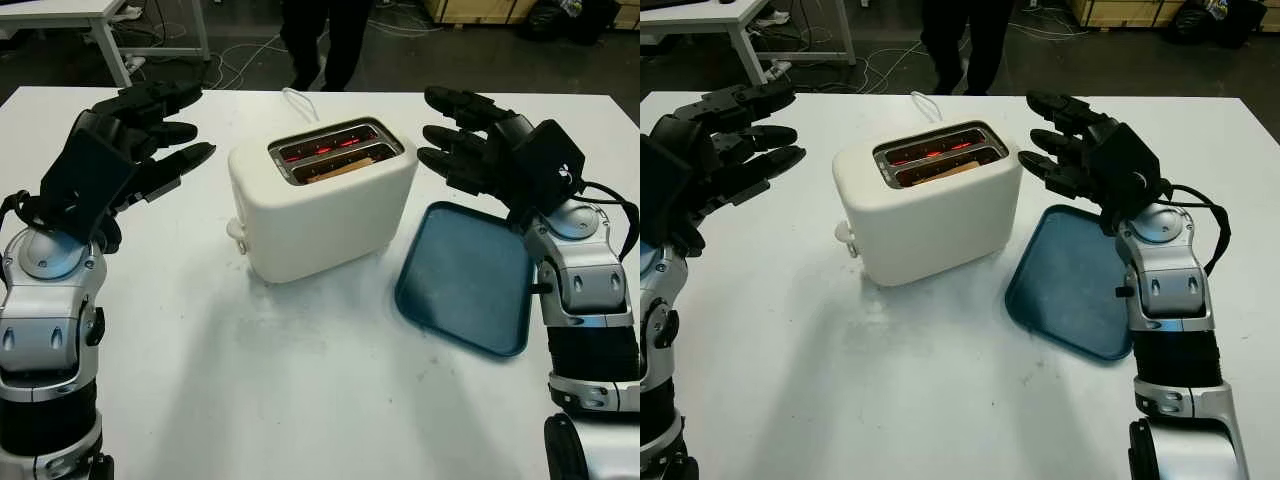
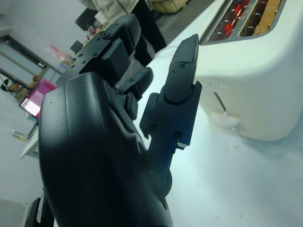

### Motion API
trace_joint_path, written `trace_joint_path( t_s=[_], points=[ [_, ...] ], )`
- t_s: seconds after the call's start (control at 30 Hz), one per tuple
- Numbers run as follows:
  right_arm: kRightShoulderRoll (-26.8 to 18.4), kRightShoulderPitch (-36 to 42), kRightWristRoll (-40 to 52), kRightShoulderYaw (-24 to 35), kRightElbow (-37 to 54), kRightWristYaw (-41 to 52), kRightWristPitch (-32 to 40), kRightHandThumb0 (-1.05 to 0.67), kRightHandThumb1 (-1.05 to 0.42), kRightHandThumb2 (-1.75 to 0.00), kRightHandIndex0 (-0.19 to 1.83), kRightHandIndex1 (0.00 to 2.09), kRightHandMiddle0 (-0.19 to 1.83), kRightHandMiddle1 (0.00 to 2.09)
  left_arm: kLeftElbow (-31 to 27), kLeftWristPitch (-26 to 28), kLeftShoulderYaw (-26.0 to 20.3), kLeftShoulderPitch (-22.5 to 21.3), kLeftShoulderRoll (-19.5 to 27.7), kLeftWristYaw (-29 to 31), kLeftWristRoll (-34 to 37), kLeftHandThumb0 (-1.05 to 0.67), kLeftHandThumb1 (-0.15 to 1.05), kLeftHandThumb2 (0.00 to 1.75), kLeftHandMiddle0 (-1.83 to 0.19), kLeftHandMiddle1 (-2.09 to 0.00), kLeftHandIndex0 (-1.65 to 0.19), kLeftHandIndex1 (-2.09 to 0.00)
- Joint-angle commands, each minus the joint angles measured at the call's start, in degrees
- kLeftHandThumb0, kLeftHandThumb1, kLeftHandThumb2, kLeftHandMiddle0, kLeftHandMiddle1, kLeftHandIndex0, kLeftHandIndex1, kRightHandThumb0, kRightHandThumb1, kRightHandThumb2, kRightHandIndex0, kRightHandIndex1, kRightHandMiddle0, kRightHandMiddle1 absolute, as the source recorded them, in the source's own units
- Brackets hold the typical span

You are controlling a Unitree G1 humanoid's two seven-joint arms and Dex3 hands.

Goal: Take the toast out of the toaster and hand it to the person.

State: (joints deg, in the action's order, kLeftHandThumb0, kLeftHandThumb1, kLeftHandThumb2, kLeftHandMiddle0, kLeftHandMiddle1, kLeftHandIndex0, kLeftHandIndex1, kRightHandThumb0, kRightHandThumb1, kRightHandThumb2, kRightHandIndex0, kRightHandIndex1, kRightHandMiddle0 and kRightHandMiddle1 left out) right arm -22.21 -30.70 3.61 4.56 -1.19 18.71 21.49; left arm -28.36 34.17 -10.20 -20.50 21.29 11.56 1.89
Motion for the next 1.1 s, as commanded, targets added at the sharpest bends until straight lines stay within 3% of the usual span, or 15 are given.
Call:
trace_joint_path(
  t_s=[0.0,1.07],
  points=[
    [0.0,-0.8,0.5,0.1,-0.4,0.2,0.5,-0.20,-0.92,-0.26,0.34,0.15,0.39,0.01,0.3,-0.7,0.2,-0.3,0.6,0.0,-0.1,-0.38,0.92,0.11,-0.27,-0.80,-0.59,-0.03],
    [-0.8,-1.5,-1.8,-1.2,-0.3,0.8,-0.5,-0.25,-0.92,-0.21,0.36,0.19,0.43,0.02,1.1,-0.8,0.2,-0.8,1.4,0.5,1.1,-0.39,0.92,0.10,-0.25,-0.83,-0.59,-0.03]
  ],
)
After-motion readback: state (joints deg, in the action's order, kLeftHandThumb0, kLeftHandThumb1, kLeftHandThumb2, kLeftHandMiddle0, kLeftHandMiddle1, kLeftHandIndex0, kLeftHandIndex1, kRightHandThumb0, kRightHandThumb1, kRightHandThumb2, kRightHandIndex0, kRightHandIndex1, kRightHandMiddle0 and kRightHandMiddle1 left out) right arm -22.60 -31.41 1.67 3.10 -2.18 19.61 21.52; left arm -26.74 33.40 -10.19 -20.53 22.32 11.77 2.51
